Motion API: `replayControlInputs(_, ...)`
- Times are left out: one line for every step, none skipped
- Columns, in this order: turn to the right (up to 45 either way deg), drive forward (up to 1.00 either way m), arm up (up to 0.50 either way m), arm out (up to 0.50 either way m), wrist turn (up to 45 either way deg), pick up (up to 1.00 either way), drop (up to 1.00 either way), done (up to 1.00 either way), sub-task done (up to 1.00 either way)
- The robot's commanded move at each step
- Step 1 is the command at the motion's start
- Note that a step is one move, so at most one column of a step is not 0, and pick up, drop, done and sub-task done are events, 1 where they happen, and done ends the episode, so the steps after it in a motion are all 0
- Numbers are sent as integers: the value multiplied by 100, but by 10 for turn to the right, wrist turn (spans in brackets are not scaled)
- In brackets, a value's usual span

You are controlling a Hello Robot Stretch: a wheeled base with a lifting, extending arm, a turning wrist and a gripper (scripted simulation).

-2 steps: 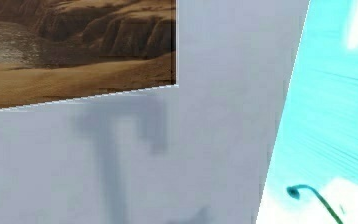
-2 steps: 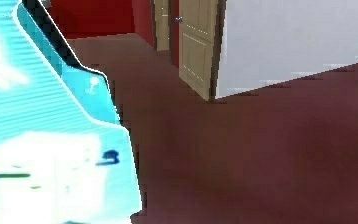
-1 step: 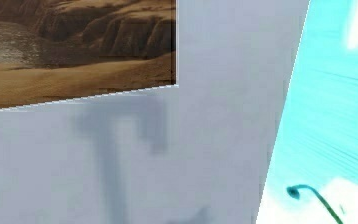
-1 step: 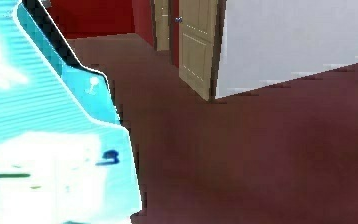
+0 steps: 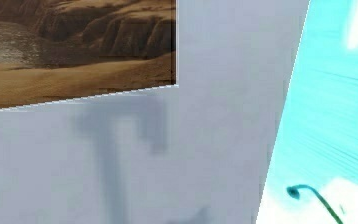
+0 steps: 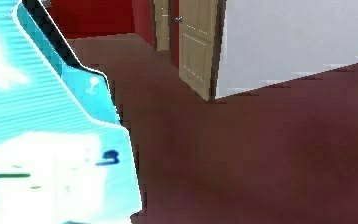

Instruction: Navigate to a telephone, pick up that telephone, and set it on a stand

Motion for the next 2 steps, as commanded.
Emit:
replayControlInputs(0,0,10,0,0,0,0,0,0)
replayControlInputs(0,0,0,0,0,0,0,100,0)
